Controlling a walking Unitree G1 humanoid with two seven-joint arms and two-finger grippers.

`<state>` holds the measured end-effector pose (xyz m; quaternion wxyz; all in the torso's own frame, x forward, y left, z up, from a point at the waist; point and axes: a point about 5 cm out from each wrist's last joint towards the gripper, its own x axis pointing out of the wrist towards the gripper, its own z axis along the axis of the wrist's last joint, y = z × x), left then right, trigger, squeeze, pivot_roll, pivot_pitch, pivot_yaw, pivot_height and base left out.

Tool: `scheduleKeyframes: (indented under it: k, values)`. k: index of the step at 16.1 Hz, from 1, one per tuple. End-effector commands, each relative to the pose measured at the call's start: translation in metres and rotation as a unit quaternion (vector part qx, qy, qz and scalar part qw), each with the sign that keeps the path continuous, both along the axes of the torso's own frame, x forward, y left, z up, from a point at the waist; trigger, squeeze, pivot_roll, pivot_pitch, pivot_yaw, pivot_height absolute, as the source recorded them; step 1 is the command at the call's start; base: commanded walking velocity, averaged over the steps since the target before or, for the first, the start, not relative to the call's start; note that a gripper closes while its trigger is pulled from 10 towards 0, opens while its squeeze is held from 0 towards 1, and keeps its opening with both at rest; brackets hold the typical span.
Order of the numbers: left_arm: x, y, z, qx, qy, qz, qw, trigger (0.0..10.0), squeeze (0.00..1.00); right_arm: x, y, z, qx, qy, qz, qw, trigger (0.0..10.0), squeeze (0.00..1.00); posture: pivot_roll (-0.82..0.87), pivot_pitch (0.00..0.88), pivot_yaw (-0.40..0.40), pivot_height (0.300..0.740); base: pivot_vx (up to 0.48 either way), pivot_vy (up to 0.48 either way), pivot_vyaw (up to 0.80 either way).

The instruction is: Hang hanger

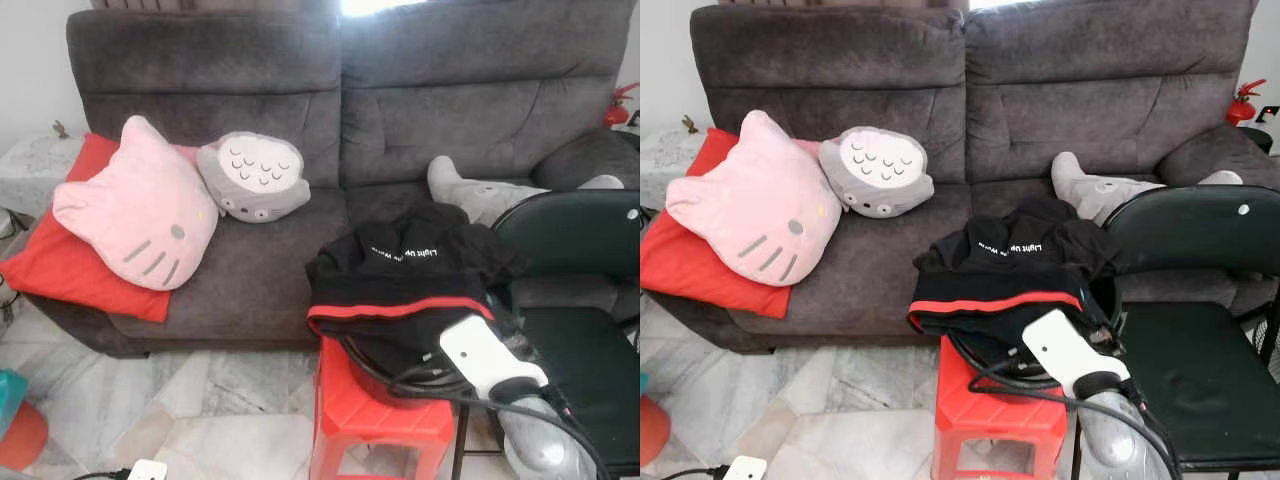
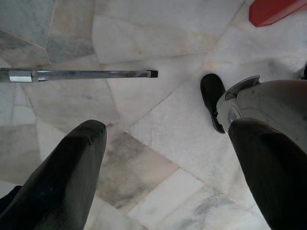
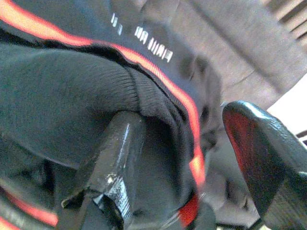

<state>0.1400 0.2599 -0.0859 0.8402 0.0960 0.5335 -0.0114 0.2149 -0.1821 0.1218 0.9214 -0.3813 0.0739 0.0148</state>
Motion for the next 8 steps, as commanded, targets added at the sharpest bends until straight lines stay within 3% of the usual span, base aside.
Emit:
scheduleKeyframes:
  k: [1, 3, 5, 7, 8]
  values:
    - [-0.003, 0.0, -0.001, 0.003, 0.012, -0.009, 1.0, 10.0, 0.0, -0.003, 0.001, 0.011, 0.013, -0.037, -0.003, 0.999, 10.0, 0.0, -0.12, 0.0, 0.037, 0.74, 0.0, 0.0, 0.0]
    - [-0.003, -0.001, -0.001, 0.003, 0.012, -0.01, 1.0, 10.0, 0.0, -0.013, 0.007, 0.012, 0.03, -0.047, 0.003, 0.998, 10.0, 0.0, -0.13, 0.0, 0.035, 0.74, 0.0, 0.0, 0.0]
    - [-0.003, -0.001, -0.001, 0.003, 0.014, -0.013, 1.0, 10.0, 0.0, -0.029, 0.014, -0.001, 0.042, -0.013, 0.016, 0.999, 10.0, 0.0, -0.13, 0.0, 0.034, 0.74, 0.0, 0.0, 0.0]
    - [-0.003, -0.001, -0.001, 0.003, 0.014, -0.015, 1.0, 10.0, 0.0, -0.038, 0.005, -0.004, 0.043, -0.016, -0.022, 0.999, 10.0, 0.0, -0.14, 0.0, 0.036, 0.74, 0.0, 0.0, 0.0]
    - [-0.003, 0.0, -0.001, 0.004, 0.015, -0.016, 1.0, 10.0, 0.0, -0.042, -0.009, -0.004, 0.035, -0.034, -0.08, 0.996, 10.0, 0.0, -0.15, 0.0, 0.037, 0.74, 0.0, 0.0, 0.0]
